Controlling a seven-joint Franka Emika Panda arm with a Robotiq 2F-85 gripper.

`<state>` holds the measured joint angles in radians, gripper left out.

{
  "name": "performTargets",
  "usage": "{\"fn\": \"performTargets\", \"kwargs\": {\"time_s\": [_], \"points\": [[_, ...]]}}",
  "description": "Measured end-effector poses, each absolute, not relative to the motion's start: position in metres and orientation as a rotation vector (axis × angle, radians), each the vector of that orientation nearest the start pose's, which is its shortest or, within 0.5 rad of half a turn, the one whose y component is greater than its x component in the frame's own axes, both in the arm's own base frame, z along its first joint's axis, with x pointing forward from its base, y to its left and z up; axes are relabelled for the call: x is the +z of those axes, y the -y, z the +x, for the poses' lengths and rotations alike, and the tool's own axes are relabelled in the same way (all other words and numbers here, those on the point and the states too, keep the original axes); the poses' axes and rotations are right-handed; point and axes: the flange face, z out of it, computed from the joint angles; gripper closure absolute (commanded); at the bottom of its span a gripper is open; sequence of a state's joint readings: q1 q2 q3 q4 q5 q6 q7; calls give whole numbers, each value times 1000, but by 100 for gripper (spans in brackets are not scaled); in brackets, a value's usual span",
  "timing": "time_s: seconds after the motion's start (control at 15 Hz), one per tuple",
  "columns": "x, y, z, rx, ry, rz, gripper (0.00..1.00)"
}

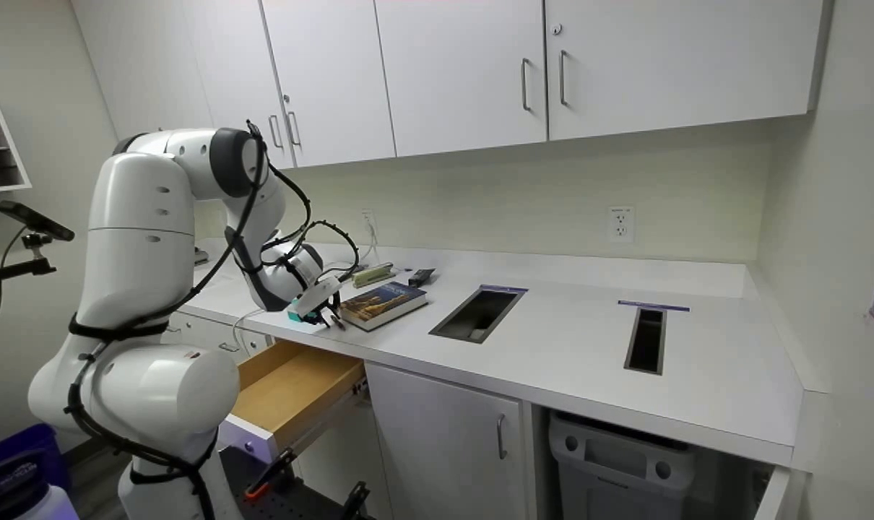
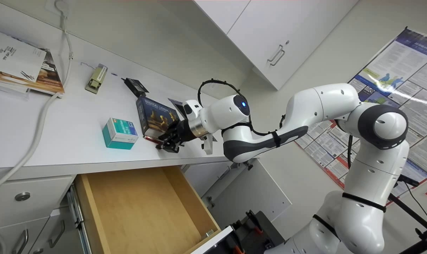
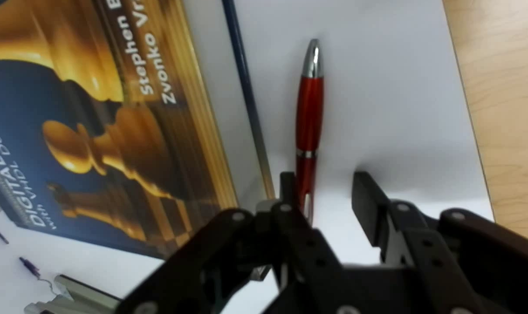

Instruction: Remove the pen from the drawer and close it

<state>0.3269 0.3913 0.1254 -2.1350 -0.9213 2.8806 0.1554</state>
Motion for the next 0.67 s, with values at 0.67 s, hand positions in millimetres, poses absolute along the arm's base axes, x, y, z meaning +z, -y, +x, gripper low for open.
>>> {"fn": "performTargets", "kwargs": {"time_s": [0.67], "points": [[310, -342, 459, -516, 1679, -2693, 0]]}}
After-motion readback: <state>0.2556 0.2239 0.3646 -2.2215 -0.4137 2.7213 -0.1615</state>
